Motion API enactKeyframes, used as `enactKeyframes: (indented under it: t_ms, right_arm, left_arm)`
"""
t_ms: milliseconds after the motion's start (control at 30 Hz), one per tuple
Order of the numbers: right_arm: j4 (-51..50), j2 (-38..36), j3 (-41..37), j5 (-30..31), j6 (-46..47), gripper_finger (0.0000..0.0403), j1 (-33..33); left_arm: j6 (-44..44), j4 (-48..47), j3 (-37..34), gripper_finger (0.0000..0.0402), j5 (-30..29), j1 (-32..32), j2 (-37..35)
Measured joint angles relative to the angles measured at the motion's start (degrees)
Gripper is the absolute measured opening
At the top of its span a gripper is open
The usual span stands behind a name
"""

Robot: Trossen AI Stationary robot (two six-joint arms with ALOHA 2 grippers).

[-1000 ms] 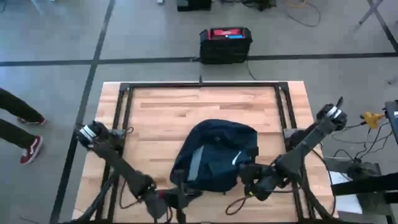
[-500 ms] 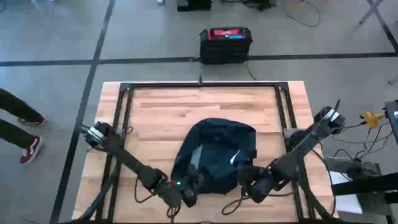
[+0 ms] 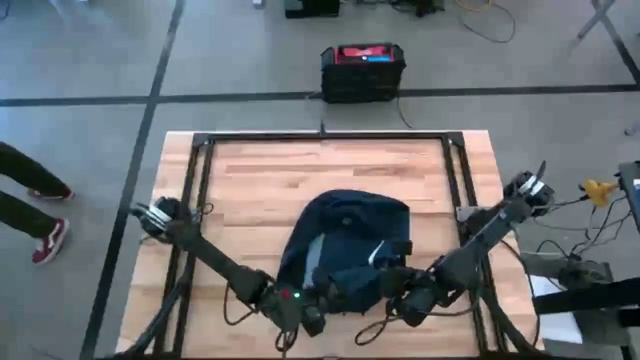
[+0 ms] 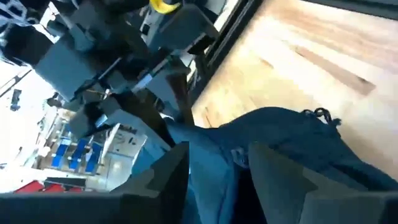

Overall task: Unpack backpack
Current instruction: Close the black backpack

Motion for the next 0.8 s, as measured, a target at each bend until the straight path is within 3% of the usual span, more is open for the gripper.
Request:
enactKeyframes:
  t_ms: [167, 400, 567, 800]
  right_arm:
    - [0.06, 0.00, 0.00, 0.00, 0.86, 0.0086, -0.13]
    - [0.20, 0.00, -0.04, 0.05, 2.13, 0.0071, -0.76]
    - [0.32, 0.00, -0.04, 0.10, 2.84, 0.0061, -0.87]
    - [0.34, 0.00, -0.04, 0.09, 2.97, 0.0049, -0.94]
  left_arm:
    - [0.14, -1.73, -0.46, 0.0142, 5.08, 0.20, 1.63]
    - [16.54, 0.16, 0.48, 0.0161, -5.25, 0.57, 9.82]
    - [22.68, 2.13, 3.85, 0.0183, -13.35, 0.61, 13.58]
    - [23.28, 2.18, 7.51, 0.0189, -14.15, 0.75, 13.86]
